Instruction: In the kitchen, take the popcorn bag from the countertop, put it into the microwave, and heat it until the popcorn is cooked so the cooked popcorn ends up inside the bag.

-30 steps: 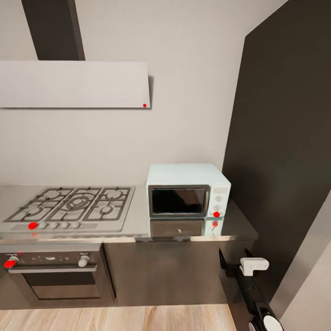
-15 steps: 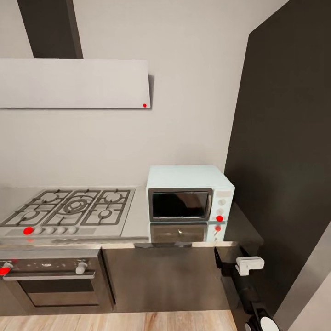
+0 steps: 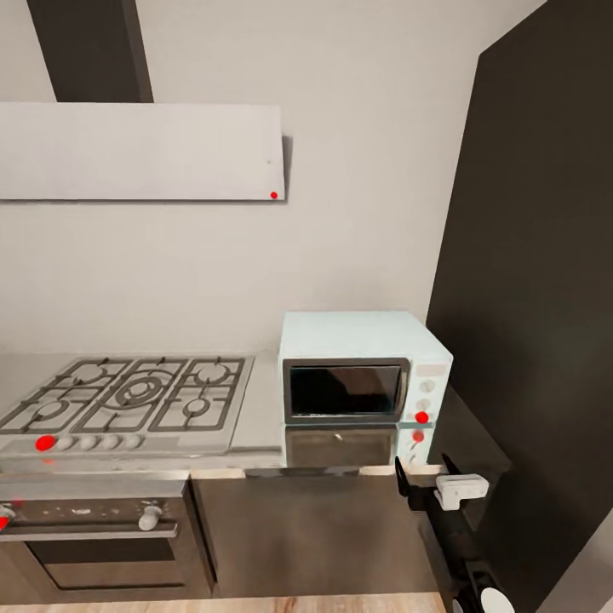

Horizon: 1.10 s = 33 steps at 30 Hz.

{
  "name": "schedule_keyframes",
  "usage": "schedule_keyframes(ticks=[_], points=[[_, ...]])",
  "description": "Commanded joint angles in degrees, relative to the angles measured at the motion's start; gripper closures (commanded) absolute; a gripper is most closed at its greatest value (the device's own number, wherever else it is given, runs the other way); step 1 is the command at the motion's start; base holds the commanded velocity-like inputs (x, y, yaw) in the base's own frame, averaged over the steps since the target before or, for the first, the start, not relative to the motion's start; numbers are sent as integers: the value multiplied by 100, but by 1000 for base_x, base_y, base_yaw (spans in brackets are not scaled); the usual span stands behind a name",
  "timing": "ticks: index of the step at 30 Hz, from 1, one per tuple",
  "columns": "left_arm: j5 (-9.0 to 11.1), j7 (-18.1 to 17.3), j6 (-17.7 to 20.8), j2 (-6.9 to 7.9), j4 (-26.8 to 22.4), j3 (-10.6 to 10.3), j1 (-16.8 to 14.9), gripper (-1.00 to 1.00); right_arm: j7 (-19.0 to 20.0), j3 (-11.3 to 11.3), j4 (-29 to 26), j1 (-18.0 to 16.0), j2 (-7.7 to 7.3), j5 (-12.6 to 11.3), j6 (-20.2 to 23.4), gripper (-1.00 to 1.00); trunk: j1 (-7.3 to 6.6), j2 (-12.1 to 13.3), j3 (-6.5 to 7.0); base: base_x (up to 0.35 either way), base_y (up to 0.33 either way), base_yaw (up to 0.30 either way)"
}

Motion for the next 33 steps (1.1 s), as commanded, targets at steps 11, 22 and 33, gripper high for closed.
schedule_keyframes(ticks=[11,22,33], points=[[5,6,-19,-1,0,15,-1,-100,-21,0,2,-2,-5,-3,-12,-100,5,-3,-2,243,23,0],[5,6,-27,-7,0,14,-1,-100,-58,-14,2,-45,-5,-3,51,-100,5,-3,-2,125,-11,0],[5,6,-30,-1,0,20,-1,-100,-65,-23,2,-72,-5,-3,23,-100,5,-3,-2,140,-32,0]])
